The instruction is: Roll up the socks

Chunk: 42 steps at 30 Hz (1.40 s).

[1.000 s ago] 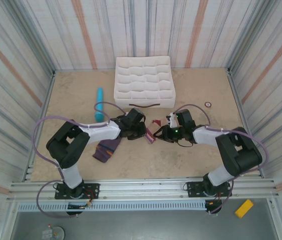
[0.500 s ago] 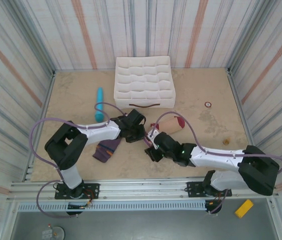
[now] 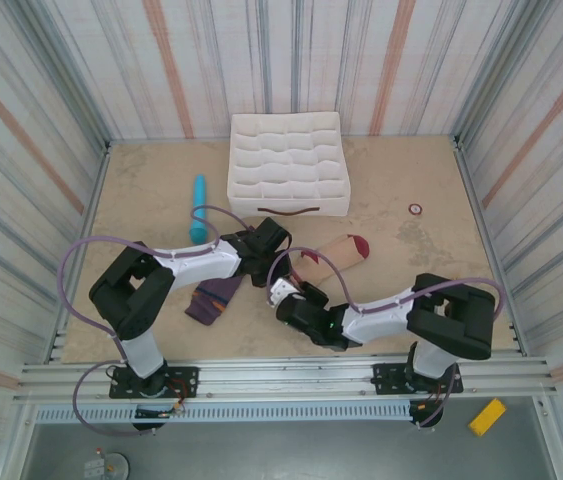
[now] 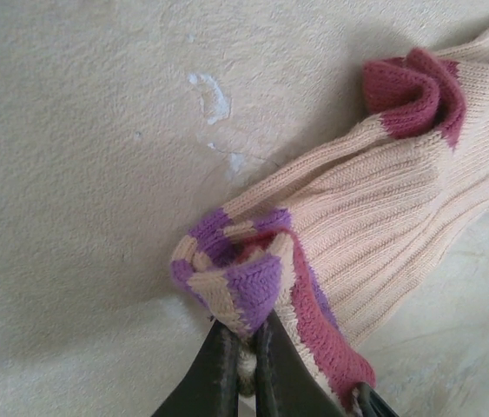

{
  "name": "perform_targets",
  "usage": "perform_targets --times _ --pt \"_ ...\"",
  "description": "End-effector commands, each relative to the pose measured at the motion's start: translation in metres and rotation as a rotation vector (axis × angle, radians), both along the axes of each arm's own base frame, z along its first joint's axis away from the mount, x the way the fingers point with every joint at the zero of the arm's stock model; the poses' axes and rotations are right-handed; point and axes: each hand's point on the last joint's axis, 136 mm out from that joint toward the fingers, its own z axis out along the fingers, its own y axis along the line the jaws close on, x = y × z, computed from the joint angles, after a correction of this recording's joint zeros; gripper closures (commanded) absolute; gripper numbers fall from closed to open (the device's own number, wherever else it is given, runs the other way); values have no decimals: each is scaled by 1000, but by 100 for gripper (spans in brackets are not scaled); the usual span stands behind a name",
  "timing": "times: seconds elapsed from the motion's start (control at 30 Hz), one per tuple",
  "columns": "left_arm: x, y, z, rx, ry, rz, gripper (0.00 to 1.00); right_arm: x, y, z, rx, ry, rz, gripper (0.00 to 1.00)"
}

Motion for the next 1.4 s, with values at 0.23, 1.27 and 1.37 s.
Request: perform_targets --times 0.23,1.27,1.37 --pt "-7 9 -1 9 34 -27 100 14 -3 -19 -112 -91 -53 52" --pt "37 1 40 -148 -86 -322 27 -18 -11 -45 158 261 44 100" --pt "43 -10 36 -162 -77 -373 28 -22 -12 -44 204 312 50 100"
